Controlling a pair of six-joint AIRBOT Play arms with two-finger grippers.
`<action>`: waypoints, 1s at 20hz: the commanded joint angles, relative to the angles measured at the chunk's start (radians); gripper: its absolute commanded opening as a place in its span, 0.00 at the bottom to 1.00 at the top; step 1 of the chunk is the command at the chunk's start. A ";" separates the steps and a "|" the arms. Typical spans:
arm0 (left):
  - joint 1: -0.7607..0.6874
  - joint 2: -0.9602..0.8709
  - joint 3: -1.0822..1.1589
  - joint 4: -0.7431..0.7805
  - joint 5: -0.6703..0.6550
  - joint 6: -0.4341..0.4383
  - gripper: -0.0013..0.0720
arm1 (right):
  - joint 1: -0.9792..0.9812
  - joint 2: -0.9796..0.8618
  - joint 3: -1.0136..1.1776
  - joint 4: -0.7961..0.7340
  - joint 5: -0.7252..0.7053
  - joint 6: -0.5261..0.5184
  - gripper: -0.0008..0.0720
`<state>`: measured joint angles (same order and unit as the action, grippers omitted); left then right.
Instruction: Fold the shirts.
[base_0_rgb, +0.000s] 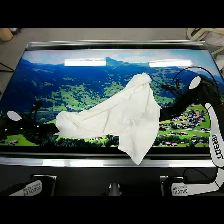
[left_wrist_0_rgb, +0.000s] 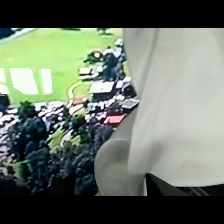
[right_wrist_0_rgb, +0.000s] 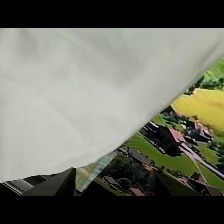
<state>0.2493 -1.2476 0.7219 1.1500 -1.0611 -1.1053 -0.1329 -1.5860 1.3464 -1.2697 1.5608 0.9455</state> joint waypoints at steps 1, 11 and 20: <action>-0.046 -0.030 -0.003 -0.024 0.042 0.006 0.69 | 0.000 0.001 -0.003 0.002 0.010 0.000 0.67; -0.082 -0.021 0.021 -0.018 0.000 0.006 0.05 | 0.000 0.116 -0.344 0.138 -0.181 -0.024 0.77; -0.082 0.088 0.027 -0.129 -0.055 0.006 0.05 | 0.001 0.112 -0.423 0.219 -0.328 0.031 0.52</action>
<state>0.1661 -1.1896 0.7475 1.0920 -1.1038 -1.0996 -0.1329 -1.4761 0.9356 -1.1175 1.2854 0.9520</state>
